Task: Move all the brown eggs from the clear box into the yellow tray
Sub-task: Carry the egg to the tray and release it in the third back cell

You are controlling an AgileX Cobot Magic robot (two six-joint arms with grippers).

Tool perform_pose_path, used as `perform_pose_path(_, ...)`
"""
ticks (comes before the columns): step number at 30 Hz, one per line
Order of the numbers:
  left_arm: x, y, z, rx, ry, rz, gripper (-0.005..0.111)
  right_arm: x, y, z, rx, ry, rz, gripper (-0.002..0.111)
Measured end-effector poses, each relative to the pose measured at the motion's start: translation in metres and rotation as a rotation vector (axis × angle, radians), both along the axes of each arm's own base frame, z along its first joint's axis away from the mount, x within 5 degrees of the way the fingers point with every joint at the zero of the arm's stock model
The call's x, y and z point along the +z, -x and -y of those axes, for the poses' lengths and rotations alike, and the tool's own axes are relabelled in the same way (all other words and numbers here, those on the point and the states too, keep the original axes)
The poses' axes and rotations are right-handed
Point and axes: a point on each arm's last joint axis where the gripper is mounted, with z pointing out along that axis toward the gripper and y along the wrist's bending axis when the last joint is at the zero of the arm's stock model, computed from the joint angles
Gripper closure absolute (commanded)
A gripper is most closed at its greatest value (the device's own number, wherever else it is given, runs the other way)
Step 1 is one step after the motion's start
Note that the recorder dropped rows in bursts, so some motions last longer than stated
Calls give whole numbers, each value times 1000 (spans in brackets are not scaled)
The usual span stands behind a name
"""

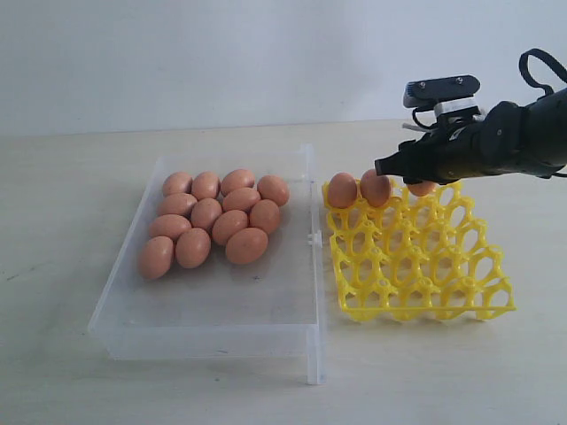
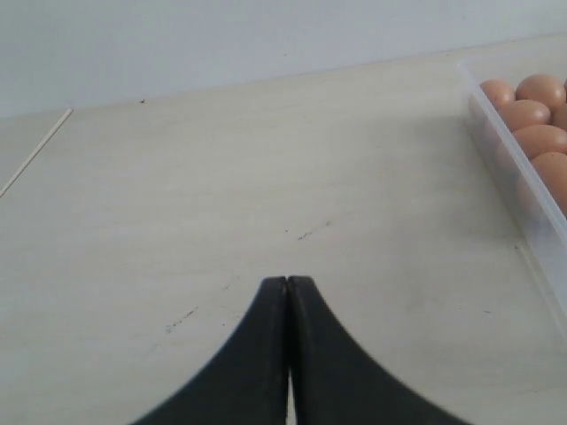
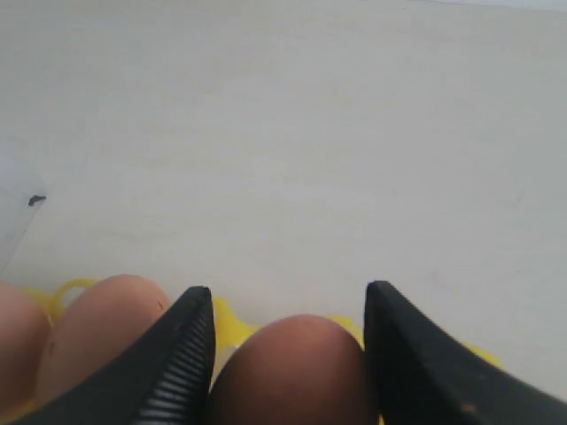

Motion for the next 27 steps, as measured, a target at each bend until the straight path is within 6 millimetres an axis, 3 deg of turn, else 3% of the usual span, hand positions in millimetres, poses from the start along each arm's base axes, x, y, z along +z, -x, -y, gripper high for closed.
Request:
perform_pose_path(4,0,0,0,0,0,0,107,1,-1,0,-8,-6,10,108)
perform_pose_path(7,0,0,0,0,0,0,107,1,-1,0,-8,-6,10,102)
perform_pose_path(10,0,0,0,0,0,0,107,1,-1,-2,6,4,12,88)
perform_pose_path(15,0,0,0,0,0,0,107,8,-5,-9,23,0,33,55)
perform_pose_path(17,0,0,0,0,0,0,107,10,-6,-11,26,-3,35,49)
perform_pose_path(27,0,0,0,0,0,0,107,9,-5,-15,46,-3,-2,52)
